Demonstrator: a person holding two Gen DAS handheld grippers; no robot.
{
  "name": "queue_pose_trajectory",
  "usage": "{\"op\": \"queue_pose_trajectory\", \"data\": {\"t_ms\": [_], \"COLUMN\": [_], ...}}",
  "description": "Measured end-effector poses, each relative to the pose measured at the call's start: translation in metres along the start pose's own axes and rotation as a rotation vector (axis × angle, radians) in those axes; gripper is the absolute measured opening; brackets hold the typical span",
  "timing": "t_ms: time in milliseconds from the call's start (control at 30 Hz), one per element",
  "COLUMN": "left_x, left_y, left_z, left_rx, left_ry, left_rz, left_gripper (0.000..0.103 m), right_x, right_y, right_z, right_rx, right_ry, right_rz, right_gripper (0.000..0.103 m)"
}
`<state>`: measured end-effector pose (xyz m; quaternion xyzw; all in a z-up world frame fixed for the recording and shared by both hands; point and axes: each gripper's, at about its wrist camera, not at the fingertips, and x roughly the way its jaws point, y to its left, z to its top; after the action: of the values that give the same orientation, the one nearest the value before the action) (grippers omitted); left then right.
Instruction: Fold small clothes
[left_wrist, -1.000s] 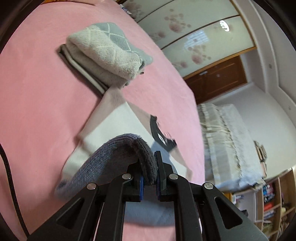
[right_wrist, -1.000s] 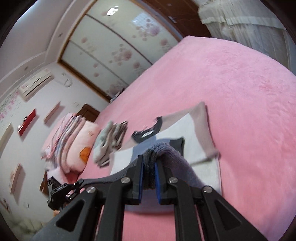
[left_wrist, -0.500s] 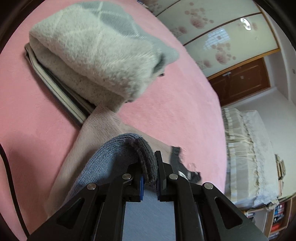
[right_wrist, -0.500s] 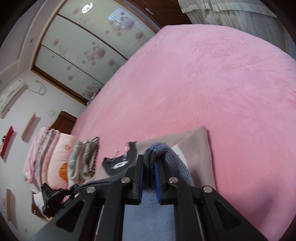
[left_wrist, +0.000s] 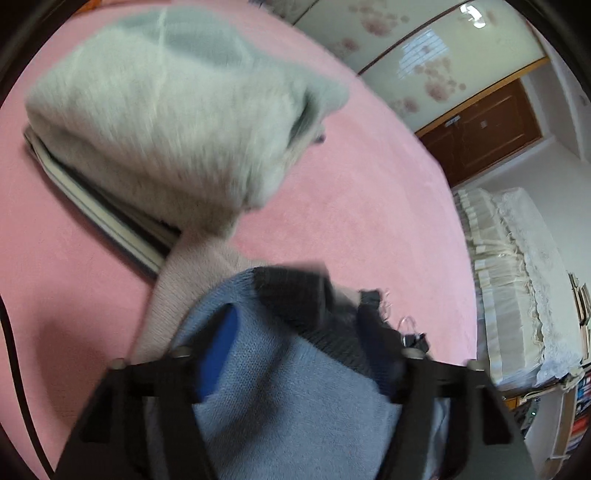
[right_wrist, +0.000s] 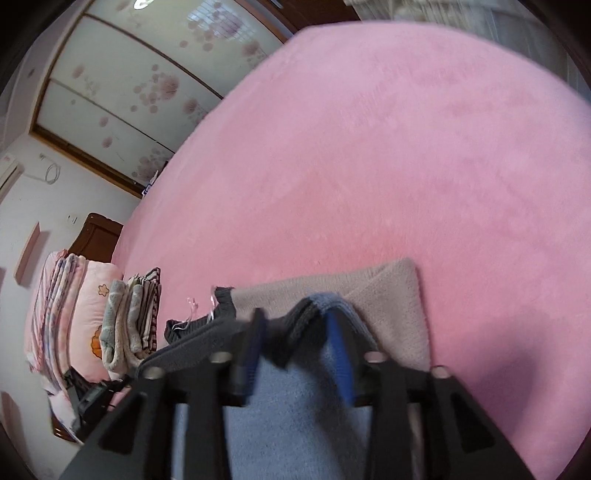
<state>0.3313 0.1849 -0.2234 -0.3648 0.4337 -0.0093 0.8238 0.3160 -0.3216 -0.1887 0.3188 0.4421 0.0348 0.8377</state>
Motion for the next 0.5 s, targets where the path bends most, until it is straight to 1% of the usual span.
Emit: {"op": "queue_pose_trajectory", "data": {"t_ms": [33,67,133,200,267,300,367,433,467,500], "left_x": [-0.008,-0.014,-0.024,-0.029,-0.032,-0.03,-0.026,-0.016,-0.012,-0.005], "left_y": [-0.003,-0.006,-0.012,-0.019,-0.03,-0.036,-0.042,-0.047,-0.048,-0.048], "left_z": [0.001,0.002,0.003,0.003,0.001,-0.003,-0.008,-0.015,-0.018,-0.021], "left_rx": [0.013,0.023,0.058,0.114,0.231,0.314,0.439,0.555,0.59,0.629], "left_ry": [-0.025,-0.034,-0.04,-0.06,-0.082,-0.095,-0.106,-0.09,-0.074,-0.048], "left_rz": [-0.002,-0.008,-0.015,0.014,0.077,0.12,0.178,0.207,0.21,0.208], "left_gripper": [0.077,0.078,0.078,0.078,0.078,0.078,0.077,0.077,0.077,0.073], "right_x": [-0.008,-0.016,-0.027,-0.035,-0.039,-0.038,-0.033,-0.025,-0.018,-0.01], "right_y": [0.001,0.003,0.005,0.008,0.012,0.015,0.018,0.022,0.024,0.027], "right_z": [0.0,0.001,0.004,0.005,0.006,0.006,0.005,0.004,0.003,0.002], "right_rx": [-0.01,-0.019,-0.038,-0.076,-0.146,-0.18,-0.253,-0.311,-0.344,-0.376], "right_ry": [-0.024,-0.044,-0.056,-0.074,-0.091,-0.093,-0.087,-0.075,-0.062,-0.044], "right_rz": [0.0,0.004,0.012,-0.009,-0.058,-0.083,-0.114,-0.147,-0.162,-0.177], "right_gripper": [0.063,0.064,0.064,0.064,0.064,0.064,0.064,0.064,0.064,0.064]}}
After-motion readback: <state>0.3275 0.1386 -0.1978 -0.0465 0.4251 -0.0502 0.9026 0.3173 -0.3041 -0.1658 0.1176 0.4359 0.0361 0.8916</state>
